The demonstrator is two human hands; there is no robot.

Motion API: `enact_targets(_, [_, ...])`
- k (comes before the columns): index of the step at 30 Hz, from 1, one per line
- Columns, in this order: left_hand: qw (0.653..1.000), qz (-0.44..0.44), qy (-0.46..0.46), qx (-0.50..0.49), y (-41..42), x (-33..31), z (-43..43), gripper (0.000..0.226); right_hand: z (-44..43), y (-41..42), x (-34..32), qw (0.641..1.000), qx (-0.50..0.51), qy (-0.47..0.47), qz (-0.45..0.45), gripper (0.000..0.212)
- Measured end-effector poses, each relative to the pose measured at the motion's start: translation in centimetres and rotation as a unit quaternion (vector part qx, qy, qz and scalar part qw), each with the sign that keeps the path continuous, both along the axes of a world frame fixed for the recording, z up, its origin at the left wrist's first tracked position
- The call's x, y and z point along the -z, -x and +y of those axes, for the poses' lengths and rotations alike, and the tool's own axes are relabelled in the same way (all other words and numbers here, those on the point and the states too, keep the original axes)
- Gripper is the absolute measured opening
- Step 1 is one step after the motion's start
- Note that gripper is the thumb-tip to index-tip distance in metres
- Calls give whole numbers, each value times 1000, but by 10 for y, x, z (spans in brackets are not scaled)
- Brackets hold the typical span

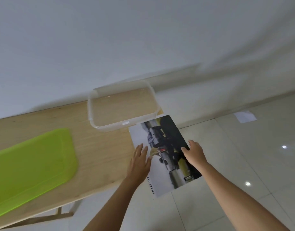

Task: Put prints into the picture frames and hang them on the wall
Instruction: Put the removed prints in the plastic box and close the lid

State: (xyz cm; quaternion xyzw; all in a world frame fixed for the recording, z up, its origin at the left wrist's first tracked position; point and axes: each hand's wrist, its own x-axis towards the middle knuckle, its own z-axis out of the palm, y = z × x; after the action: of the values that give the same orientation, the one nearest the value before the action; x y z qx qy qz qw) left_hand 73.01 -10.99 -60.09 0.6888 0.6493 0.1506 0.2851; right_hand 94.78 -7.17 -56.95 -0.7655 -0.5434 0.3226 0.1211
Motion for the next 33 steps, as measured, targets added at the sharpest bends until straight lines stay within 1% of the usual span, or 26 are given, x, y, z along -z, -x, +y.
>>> enact_targets(2, [999,39,18,-3,0,5,1,55,2,-4,7,1000,10,13,22,40])
enact_targets(6, [996,82,32,-1,2,9,1,56,3,-9,13,999,21,-6,36,32])
enact_targets(12, [994,97,45,-3,0,8,-2,57,1,-12,9,996,46,-41,68,27])
enact_targets(16, [993,103,53,-8,-1,7,-4,57,-1,-14,5,993,45,-24,105,26])
enact_targets(19, [994,101,49,-5,0,5,-6,57,-5,-16,3,991,31,-29,128,23])
enact_targets(24, [992,117,55,-3,-3,-2,-9,57,-12,-21,-3,981,29,-52,187,24])
enact_targets(27, [991,130,45,3,-7,-11,-10,57,-19,-23,-15,970,38,-81,226,25])
enact_targets(30, [994,106,32,-1,-13,-29,-7,57,-24,-28,-31,958,43,-109,262,26])
enact_targets(33, [999,22,-6,-32,-18,-60,5,55,-27,-35,-53,947,37,-148,282,27])
